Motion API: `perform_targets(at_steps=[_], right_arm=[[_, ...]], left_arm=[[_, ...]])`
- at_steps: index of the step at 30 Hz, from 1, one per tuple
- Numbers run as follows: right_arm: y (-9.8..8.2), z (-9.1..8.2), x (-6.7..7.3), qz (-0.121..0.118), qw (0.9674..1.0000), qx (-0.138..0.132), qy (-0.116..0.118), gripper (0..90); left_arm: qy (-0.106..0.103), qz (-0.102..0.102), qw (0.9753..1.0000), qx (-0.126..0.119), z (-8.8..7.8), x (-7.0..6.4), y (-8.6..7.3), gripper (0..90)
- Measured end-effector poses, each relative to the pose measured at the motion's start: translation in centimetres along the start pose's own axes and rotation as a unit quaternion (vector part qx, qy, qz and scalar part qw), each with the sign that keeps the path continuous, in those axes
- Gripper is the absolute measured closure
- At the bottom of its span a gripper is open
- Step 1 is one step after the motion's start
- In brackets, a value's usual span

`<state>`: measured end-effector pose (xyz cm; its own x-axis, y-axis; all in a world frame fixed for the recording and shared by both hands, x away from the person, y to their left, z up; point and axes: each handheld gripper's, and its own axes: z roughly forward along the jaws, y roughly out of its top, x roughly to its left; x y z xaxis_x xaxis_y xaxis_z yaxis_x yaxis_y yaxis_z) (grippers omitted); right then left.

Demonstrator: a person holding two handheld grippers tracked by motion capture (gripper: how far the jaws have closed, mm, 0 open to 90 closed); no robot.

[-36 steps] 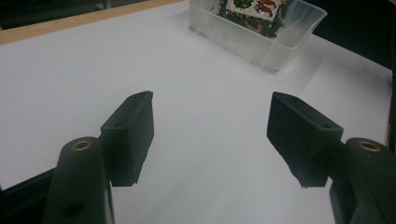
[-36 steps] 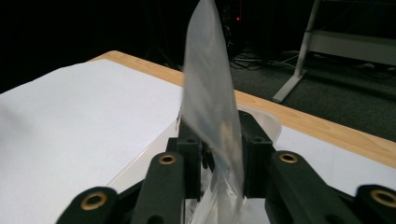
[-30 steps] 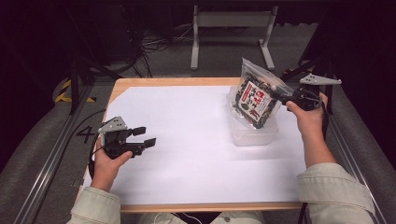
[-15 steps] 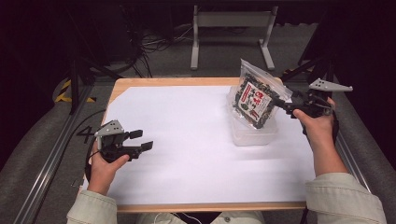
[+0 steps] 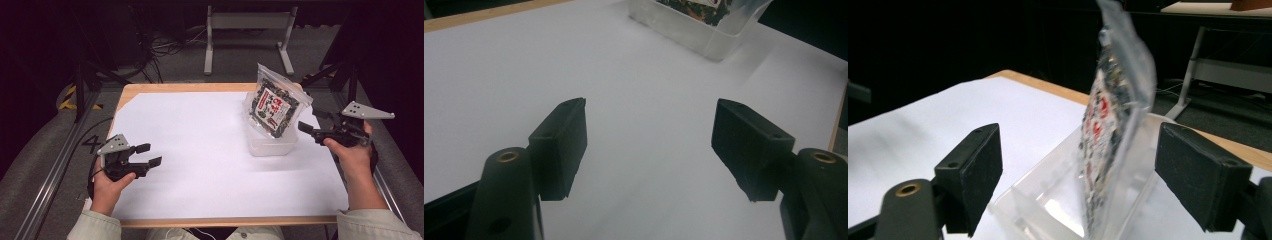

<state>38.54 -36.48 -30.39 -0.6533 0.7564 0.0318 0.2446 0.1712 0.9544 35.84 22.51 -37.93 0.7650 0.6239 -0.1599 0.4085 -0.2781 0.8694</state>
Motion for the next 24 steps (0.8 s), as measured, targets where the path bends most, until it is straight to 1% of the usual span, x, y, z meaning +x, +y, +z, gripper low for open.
perform_targets(at_steps=[1, 3, 4, 8, 9, 11, 12, 14, 16, 19, 20, 24], right_arm=[[-0.1, 0.0, 0.2, -0.003, 1.0, 0.002, 0.002, 18.7], [-0.6, -0.1, 0.9, -0.007, 0.9999, 0.006, 0.012, 18.5], [-0.8, -0.1, 1.2, -0.008, 0.9998, 0.007, 0.018, 18.4], [-1.5, 0.0, 2.1, -0.004, 0.9993, 0.008, 0.037, 16.3], [-1.7, 0.1, 2.3, -0.004, 0.9991, 0.009, 0.041, 15.4], [-2.1, 0.4, 3.1, -0.007, 0.9987, 0.011, 0.049, 13.0], [-2.2, 0.5, 3.3, -0.008, 0.9986, 0.014, 0.051, 11.6], [-2.4, 0.8, 3.7, -0.009, 0.9984, 0.015, 0.054, 9.5], [-2.8, 1.2, 4.2, -0.008, 0.9979, 0.017, 0.061, 8.0], [-3.2, 1.5, 4.6, -0.01, 0.9976, 0.022, 0.065, 7.4], [-3.7, 1.8, 4.9, -0.009, 0.9973, 0.023, 0.068, 7.4], [-4.3, 2.2, 5.3, -0.012, 0.9972, 0.026, 0.069, 7.4]], left_arm=[[-0.001, -0.001, 1.0, -0.002, 0.0, -0.1, -0.1, 31.5], [0.001, 0.001, 1.0, 0.002, -0.3, -0.3, -0.3, 31.3], [-0.001, 0.002, 1.0, 0.0, -0.3, -0.3, -0.4, 31.3], [-0.002, 0.002, 1.0, -0.002, -0.5, -0.5, -0.8, 31.0], [-0.003, 0.004, 1.0, 0.001, -0.6, -0.5, -0.9, 31.0], [-0.004, 0.002, 1.0, 0.001, -0.6, -0.6, -1.1, 30.8], [-0.005, 0.005, 1.0, 0.001, -0.6, -0.6, -1.2, 30.7], [-0.004, 0.003, 1.0, 0.0, -0.6, -0.6, -1.3, 30.6], [-0.003, 0.002, 1.0, -0.002, -0.7, -0.7, -1.4, 30.5], [-0.004, 0.003, 1.0, -0.003, -0.7, -0.7, -1.5, 30.5], [-0.003, 0.003, 1.0, -0.005, -0.7, -0.7, -1.5, 30.4], [-0.005, 0.002, 1.0, -0.004, -0.6, -0.7, -1.6, 30.4]])
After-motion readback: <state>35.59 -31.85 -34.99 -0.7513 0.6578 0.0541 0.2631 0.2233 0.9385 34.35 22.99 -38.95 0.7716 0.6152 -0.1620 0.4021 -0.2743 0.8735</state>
